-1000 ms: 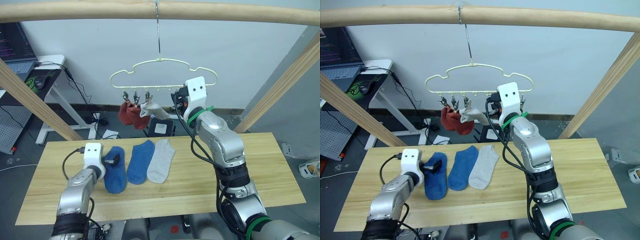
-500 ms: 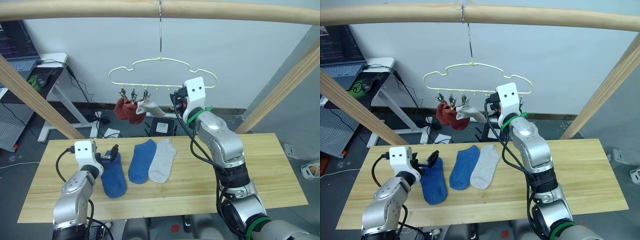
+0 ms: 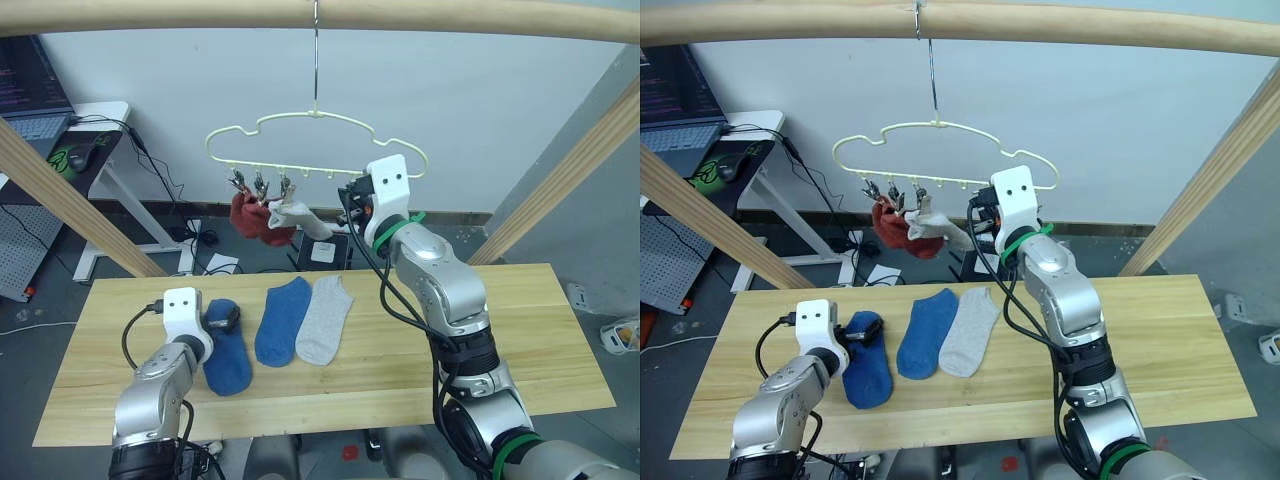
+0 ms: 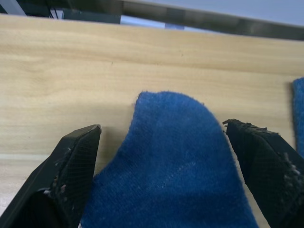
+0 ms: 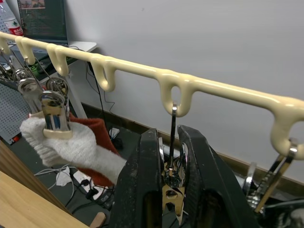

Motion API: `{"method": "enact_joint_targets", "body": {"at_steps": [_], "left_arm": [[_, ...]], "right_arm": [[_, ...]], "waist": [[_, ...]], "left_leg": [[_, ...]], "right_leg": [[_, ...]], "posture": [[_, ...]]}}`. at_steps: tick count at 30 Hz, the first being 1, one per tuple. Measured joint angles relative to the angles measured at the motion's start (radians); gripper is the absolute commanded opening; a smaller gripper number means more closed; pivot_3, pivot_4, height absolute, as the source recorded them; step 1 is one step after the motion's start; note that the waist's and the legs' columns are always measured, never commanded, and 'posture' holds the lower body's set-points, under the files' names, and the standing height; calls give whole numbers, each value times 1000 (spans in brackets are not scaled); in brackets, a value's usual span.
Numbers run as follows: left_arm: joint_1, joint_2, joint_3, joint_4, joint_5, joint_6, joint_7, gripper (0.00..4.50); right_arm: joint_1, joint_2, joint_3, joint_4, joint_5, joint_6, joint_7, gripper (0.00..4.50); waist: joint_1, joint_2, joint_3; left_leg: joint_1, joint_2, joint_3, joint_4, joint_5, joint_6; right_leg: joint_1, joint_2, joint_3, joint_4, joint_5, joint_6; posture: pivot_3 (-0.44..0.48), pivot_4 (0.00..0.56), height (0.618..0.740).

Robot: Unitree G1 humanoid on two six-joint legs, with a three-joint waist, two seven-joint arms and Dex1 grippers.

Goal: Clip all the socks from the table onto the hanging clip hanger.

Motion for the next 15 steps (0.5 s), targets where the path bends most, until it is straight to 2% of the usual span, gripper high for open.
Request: {"method": "enact_joint_targets", "body": {"at_steps": [6, 9, 15], "left_arm": [[-28, 9, -19, 24, 13, 21, 0, 4500], [-31, 10, -21, 26, 19, 25, 0, 3920], [-33, 15, -21, 27, 26, 34, 0, 2375]], "right_arm": [[11, 0, 3, -13, 0, 0, 0, 242], [16, 1, 8, -17, 0, 0, 0, 242], [16, 1, 10, -17, 0, 0, 0, 242]], "waist": [[0, 0, 0], [0, 0, 0], [-1, 0, 0]], "left_leg": [[0, 0, 0, 0, 0, 0], [0, 0, 0, 0, 0, 0], [0, 0, 0, 0, 0, 0]], "right_leg": [[0, 0, 0, 0, 0, 0], [0, -1, 0, 0, 0, 0], [0, -1, 0, 0, 0, 0]], "posture": [[-108, 278, 740], [-108, 277, 740], [-109, 275, 740]]}}
